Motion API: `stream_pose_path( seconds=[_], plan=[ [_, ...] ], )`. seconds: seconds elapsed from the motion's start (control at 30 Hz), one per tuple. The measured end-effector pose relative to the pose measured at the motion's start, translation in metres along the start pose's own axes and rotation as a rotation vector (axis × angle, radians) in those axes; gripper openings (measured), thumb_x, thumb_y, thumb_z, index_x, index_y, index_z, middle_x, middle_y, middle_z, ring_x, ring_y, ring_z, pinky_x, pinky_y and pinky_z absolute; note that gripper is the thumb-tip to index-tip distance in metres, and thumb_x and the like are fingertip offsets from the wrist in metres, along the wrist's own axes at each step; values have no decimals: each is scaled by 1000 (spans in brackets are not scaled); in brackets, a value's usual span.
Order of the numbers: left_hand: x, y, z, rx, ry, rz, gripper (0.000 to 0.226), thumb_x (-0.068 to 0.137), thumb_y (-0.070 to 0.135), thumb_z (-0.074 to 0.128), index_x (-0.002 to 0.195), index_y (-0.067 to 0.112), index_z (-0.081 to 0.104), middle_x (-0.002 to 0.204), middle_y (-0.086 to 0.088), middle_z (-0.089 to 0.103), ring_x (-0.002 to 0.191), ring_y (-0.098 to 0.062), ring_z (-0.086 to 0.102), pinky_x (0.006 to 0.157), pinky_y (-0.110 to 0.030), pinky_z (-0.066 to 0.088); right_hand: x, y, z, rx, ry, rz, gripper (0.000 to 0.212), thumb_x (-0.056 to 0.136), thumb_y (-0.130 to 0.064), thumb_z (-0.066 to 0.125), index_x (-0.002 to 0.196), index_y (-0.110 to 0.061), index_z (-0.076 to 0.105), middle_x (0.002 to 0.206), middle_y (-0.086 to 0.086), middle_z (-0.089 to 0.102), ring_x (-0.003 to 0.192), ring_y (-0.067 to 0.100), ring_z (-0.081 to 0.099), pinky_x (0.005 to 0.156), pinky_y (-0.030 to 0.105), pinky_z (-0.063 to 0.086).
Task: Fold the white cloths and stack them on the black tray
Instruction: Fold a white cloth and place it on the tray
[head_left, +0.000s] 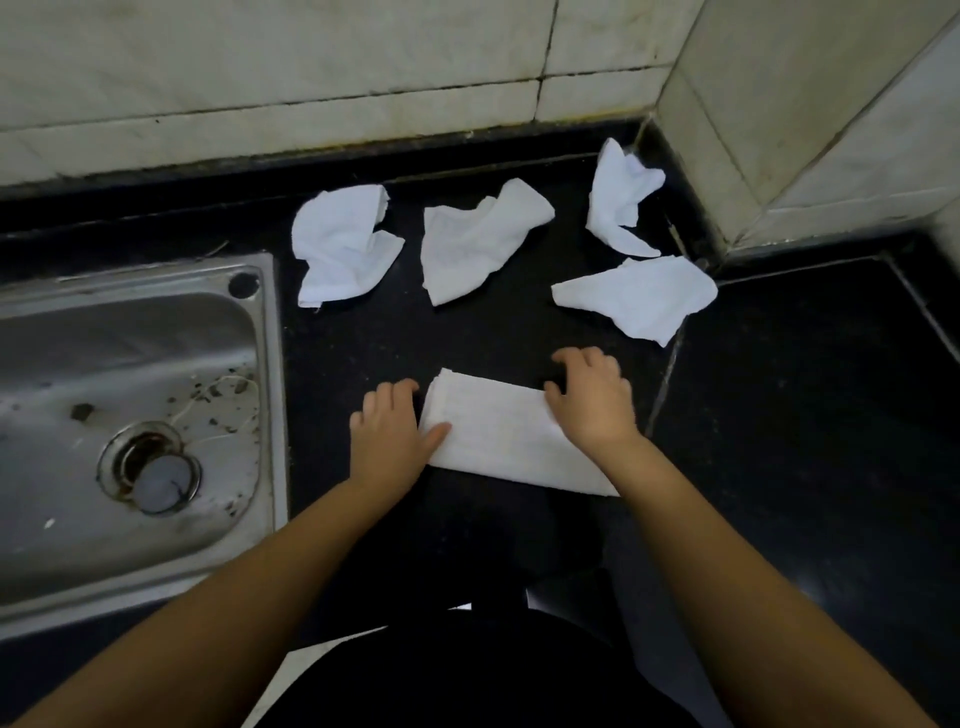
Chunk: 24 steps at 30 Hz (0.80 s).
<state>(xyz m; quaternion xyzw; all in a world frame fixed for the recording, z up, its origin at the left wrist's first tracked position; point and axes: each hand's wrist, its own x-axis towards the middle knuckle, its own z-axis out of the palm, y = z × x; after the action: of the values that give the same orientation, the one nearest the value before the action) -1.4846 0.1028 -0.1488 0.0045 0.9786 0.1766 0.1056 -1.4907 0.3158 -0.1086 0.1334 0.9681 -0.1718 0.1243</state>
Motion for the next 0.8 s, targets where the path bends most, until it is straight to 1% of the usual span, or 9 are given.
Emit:
stream_pose_path(
  seconds=[0.07, 0.13, 0.2, 0.3, 0.43, 0.57, 0.67, 0.73, 0.8],
  plan=[
    [-13, -6, 5, 67, 0, -15, 61, 85, 51, 57, 133, 18, 38, 129, -4, 45, 118, -20, 43, 97, -33, 37, 12, -34, 11, -4, -134, -151, 42, 97, -29, 45, 138, -19, 42, 138, 7, 43, 128, 26, 39, 104, 42, 33],
    [-20, -9, 8, 65, 22, -38, 57, 85, 51, 57, 130, 20, 40, 128, -3, 44, 115, -18, 44, 95, -31, 37, 18, -61, 28, -58, -205, -237, 42, 97, -29, 45, 138, -19, 41, 139, 7, 42, 129, 26, 39, 104, 43, 34],
    [-24, -10, 8, 59, 40, -24, 47, 86, 47, 56, 124, 21, 45, 125, -2, 45, 113, -17, 44, 92, -30, 36, 20, -77, 42, -127, -188, -277, 41, 97, -29, 46, 136, -18, 42, 138, 8, 43, 127, 26, 40, 102, 42, 36],
    [-29, -8, 9, 81, 36, 53, 30, 90, 38, 53, 115, 21, 52, 123, -1, 44, 112, -17, 43, 93, -30, 36, 19, -83, 51, -201, -165, -327, 39, 96, -28, 48, 134, -18, 44, 134, 9, 45, 124, 27, 42, 100, 41, 36],
    [-32, -9, 7, -7, 70, 86, 19, 94, 30, 50, 106, 19, 59, 118, 1, 49, 109, -15, 44, 91, -28, 34, 19, -78, 52, -115, -123, -348, 29, 97, -24, 46, 126, -18, 49, 129, 9, 49, 119, 26, 46, 97, 40, 39],
    [-37, -9, -1, -112, 86, 59, 16, 96, 27, 46, 105, 19, 57, 111, 2, 53, 104, -14, 45, 88, -26, 31, 18, -73, 52, -69, -108, -392, 22, 97, -24, 46, 117, -18, 54, 123, 5, 53, 113, 22, 49, 94, 36, 42],
    [-43, -12, 3, -48, 32, 1, 17, 95, 28, 46, 107, 19, 55, 115, 1, 52, 106, -15, 46, 91, -29, 35, 17, -73, 57, -129, -94, -427, 24, 97, -26, 48, 119, -19, 56, 127, 4, 49, 116, 21, 47, 96, 36, 41],
    [-46, -11, 7, 11, 5, -31, 25, 94, 32, 49, 115, 19, 51, 120, -1, 50, 111, -17, 46, 94, -31, 36, 17, -75, 58, -132, -91, -423, 26, 96, -24, 50, 121, -18, 52, 127, 5, 49, 116, 21, 47, 96, 35, 42],
    [-45, -7, 10, 18, -2, -64, 39, 91, 35, 53, 125, 18, 44, 124, -2, 50, 115, -18, 46, 96, -32, 35, 16, -78, 58, -101, -123, -395, 32, 95, -22, 52, 126, -17, 46, 127, 7, 50, 116, 22, 49, 97, 36, 43]
  ],
)
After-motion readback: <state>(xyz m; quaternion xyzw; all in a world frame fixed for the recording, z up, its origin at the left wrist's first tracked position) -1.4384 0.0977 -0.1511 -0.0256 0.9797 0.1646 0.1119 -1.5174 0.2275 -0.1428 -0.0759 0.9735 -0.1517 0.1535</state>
